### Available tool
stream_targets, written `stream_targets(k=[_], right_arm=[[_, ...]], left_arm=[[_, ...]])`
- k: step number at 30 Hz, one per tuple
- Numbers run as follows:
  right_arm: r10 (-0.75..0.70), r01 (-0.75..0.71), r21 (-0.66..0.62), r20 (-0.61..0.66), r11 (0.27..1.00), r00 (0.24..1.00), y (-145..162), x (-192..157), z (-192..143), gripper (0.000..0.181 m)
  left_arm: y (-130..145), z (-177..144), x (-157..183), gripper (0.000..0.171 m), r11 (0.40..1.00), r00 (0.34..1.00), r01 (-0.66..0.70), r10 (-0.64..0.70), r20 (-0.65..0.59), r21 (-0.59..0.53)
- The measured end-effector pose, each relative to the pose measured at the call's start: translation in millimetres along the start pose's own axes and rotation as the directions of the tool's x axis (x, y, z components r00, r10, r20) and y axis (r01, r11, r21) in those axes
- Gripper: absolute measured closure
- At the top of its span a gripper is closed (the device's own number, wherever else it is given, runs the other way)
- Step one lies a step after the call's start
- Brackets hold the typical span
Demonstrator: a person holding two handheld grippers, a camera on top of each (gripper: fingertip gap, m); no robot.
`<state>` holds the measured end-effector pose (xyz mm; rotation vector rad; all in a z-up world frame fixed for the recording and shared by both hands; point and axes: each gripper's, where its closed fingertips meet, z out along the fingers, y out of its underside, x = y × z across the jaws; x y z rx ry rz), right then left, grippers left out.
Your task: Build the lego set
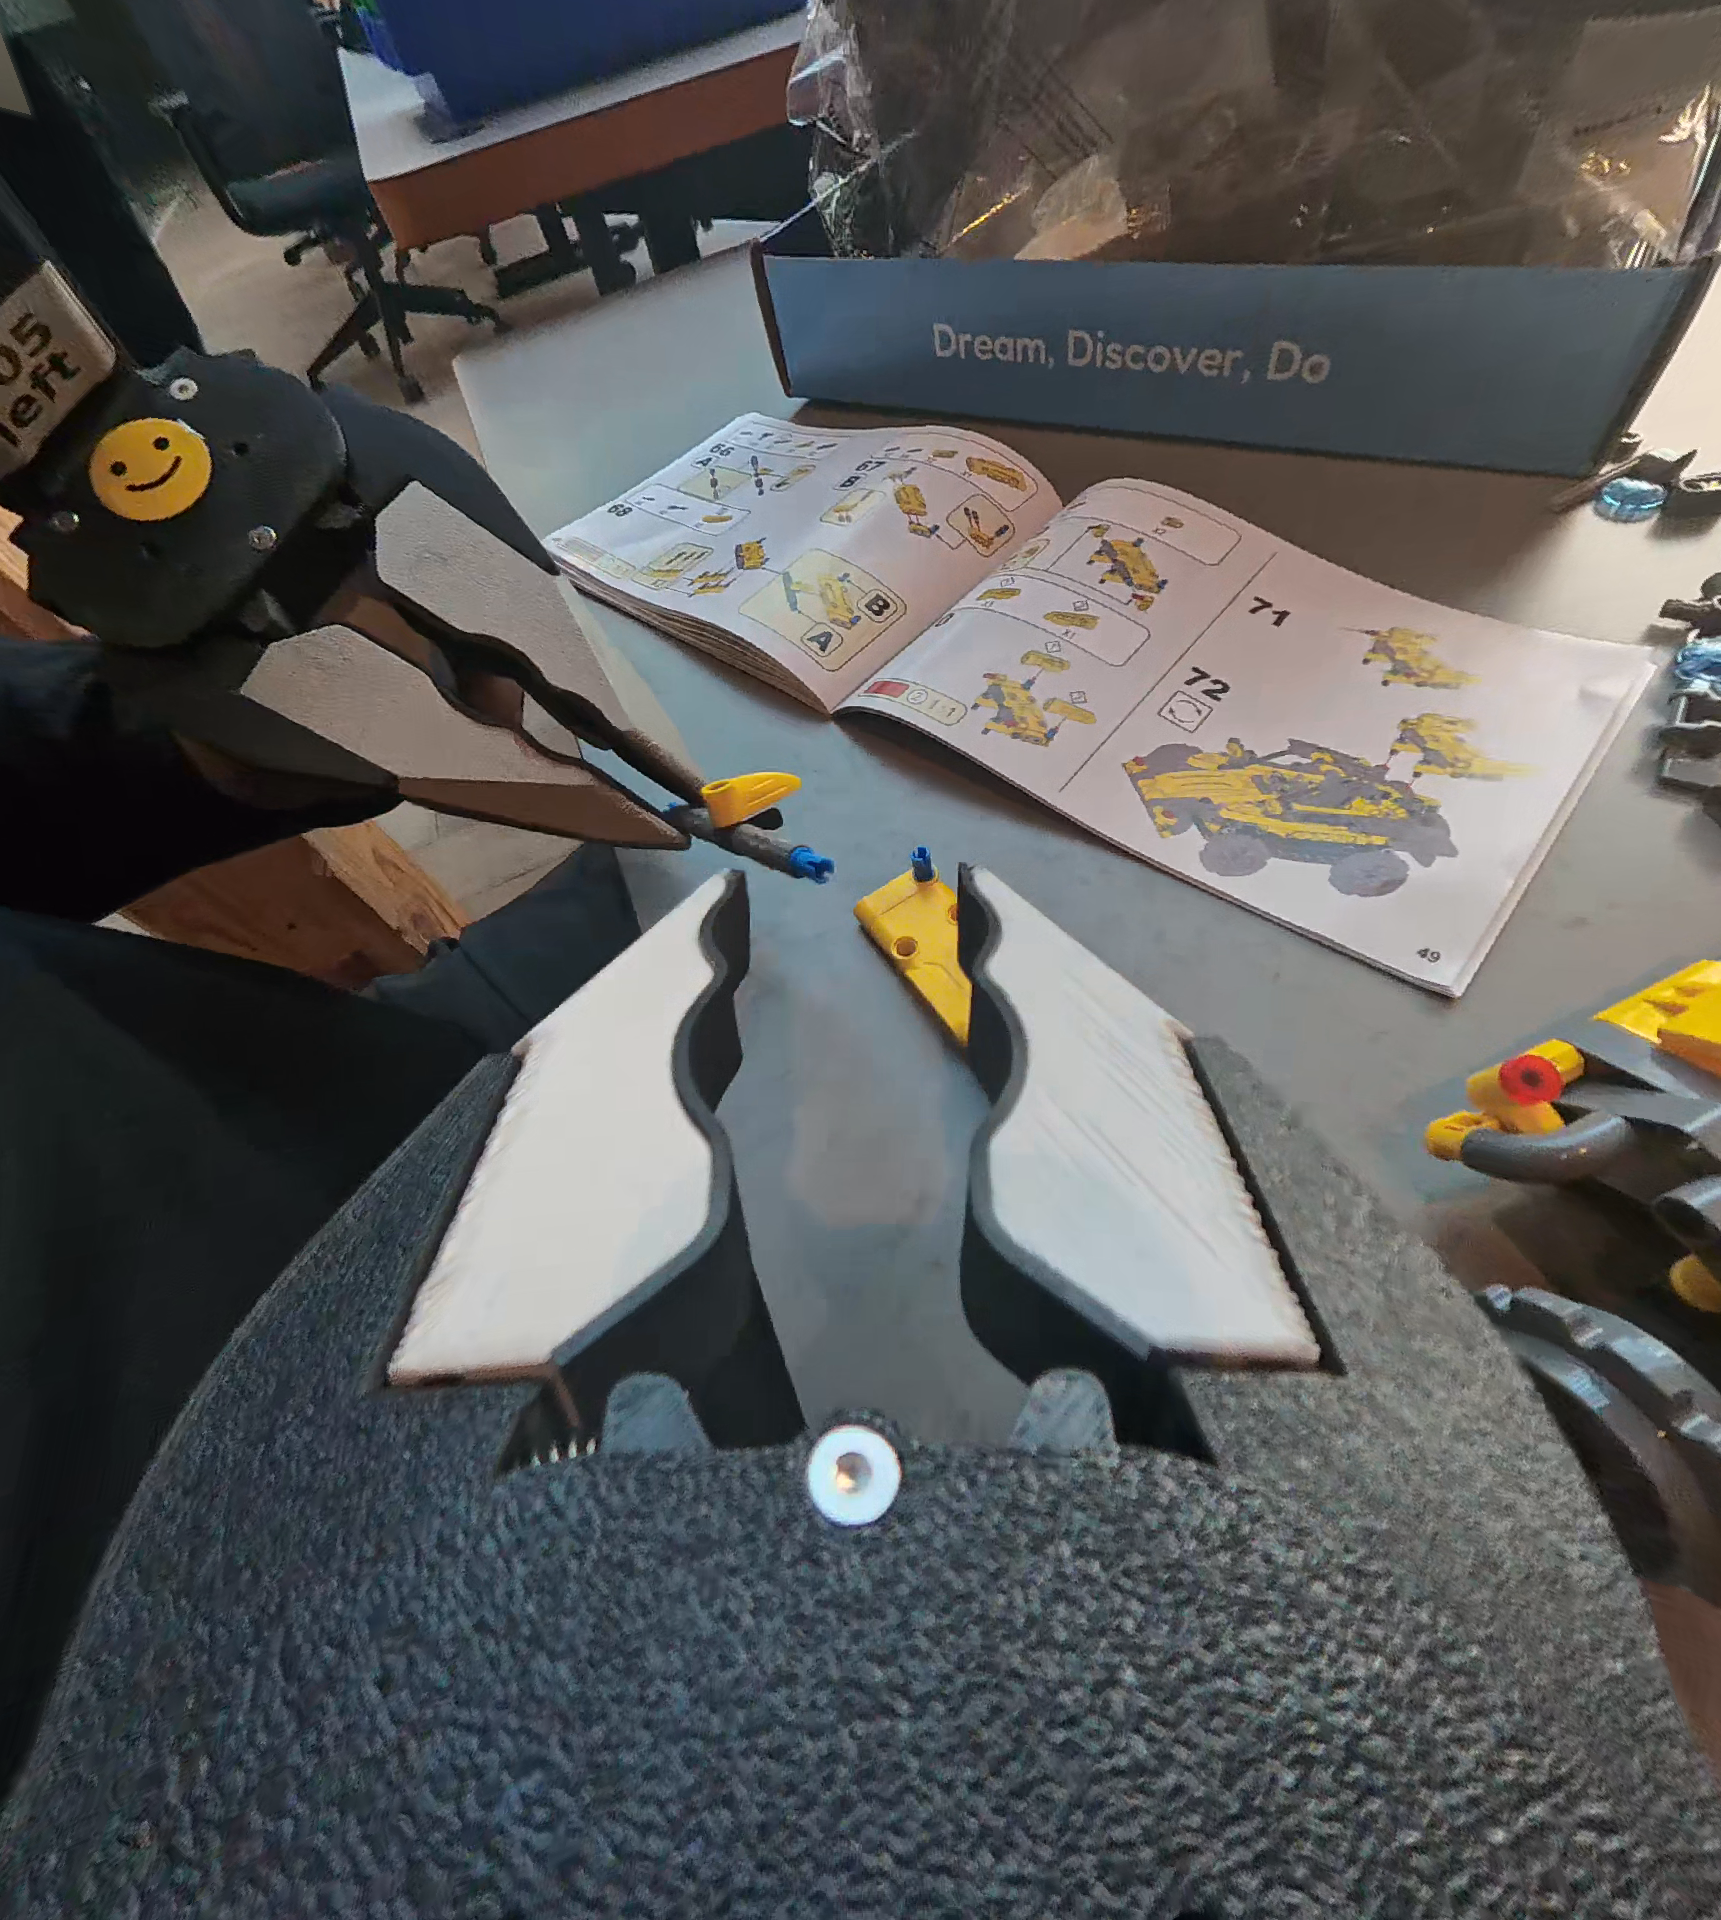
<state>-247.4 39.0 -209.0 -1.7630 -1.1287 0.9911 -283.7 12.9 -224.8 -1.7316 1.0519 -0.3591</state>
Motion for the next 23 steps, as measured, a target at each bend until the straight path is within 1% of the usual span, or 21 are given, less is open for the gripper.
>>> stream_targets(k=[5,9,15,18,20,23], right_arm=[[0.062,-0.061,-0.012,0.065,0.998,0.996,13,-5,3,0.14],[0.011,-0.01,-0.028,0.058,1.0,0.998,17,-9,5,0.143],[0.04,-0.036,-0.03,0.125,0.999,0.991,17,-15,4,0.14],[0.007,-0.005,-0.013,0.156,1.0,0.988,15,-22,1,0.142],[-0.033,0.032,0.011,0.167,0.999,0.985,13,-27,-1,0.149],[-0.083,0.08,0.021,0.209,0.997,0.974,12,-37,-2,0.155]], left_arm=[[-1,2,2,0.168,1.0,1.0,-0.015,0.015,-0.018,0.004],[0,3,4,0.168,0.999,0.999,-0.049,0.049,-0.021,0.001],[-3,3,12,0.168,0.996,0.994,-0.088,0.09,-0.064,0.03],[-3,2,16,0.168,0.991,0.989,-0.126,0.128,-0.074,0.04],[-4,1,20,0.168,0.99,0.986,-0.132,0.138,-0.098,0.058],[-7,-1,27,0.168,0.987,0.98,-0.134,0.145,-0.139,0.088]])
